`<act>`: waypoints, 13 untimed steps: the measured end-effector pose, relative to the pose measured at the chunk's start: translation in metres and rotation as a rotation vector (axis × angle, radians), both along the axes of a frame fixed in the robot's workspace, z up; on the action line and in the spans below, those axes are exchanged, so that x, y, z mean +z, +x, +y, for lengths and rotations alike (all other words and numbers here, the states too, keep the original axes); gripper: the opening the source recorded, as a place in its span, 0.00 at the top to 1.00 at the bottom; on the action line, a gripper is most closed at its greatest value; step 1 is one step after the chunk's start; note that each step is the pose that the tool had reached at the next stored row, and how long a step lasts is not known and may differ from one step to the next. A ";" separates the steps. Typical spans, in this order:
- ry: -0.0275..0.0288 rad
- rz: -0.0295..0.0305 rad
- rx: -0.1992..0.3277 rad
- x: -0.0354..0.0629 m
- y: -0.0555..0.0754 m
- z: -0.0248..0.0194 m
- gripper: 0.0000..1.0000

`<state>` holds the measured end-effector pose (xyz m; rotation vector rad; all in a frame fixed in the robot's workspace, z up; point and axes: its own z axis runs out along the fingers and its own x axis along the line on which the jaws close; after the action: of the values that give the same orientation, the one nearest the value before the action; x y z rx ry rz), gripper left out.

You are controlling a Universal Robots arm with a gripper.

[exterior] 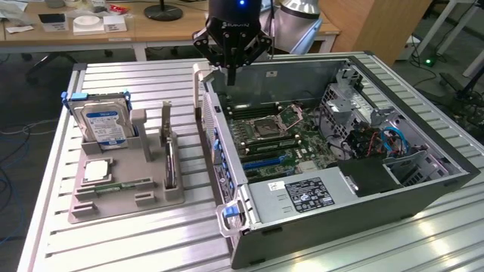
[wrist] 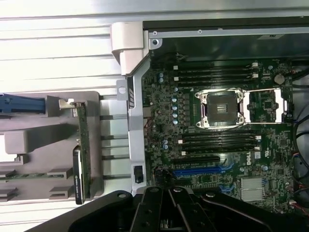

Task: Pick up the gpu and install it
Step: 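Reach for the gpu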

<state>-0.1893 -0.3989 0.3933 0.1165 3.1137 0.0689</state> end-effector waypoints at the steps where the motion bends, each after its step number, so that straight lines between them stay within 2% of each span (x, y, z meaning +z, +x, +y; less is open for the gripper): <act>1: 0.0000 0.0000 0.000 0.0000 -0.001 0.0000 0.89; 13: 0.0000 0.0000 0.000 0.0000 -0.017 0.0000 0.89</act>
<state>-0.2064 -0.3989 0.3933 0.1166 3.1137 0.0689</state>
